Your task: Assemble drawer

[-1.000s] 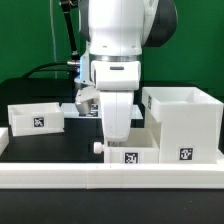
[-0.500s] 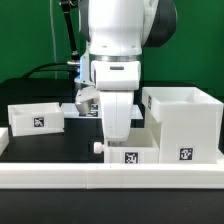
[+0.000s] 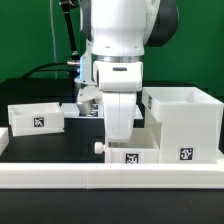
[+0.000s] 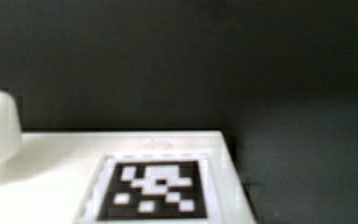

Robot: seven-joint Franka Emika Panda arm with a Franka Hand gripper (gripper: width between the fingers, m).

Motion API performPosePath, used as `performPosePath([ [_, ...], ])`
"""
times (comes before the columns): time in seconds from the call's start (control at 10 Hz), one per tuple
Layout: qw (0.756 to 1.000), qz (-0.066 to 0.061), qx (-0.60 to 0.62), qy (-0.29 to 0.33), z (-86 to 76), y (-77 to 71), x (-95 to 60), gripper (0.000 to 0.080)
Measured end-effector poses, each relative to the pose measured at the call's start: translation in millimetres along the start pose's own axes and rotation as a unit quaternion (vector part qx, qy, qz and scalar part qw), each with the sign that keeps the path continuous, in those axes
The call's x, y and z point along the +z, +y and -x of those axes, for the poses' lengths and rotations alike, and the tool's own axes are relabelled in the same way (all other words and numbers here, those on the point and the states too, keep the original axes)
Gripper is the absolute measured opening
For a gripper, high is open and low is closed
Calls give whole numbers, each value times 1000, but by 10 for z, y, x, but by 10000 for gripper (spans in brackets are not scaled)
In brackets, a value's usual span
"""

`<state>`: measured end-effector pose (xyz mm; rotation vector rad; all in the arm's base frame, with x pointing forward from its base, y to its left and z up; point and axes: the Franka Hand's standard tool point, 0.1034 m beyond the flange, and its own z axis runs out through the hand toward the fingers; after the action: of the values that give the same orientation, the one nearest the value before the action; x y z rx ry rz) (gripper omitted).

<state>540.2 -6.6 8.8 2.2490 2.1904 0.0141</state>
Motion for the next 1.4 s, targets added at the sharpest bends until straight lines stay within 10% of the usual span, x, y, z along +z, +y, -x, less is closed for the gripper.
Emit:
performPosePath([
  [1.4,1000,-13,-11,-6,4,8,1,42],
])
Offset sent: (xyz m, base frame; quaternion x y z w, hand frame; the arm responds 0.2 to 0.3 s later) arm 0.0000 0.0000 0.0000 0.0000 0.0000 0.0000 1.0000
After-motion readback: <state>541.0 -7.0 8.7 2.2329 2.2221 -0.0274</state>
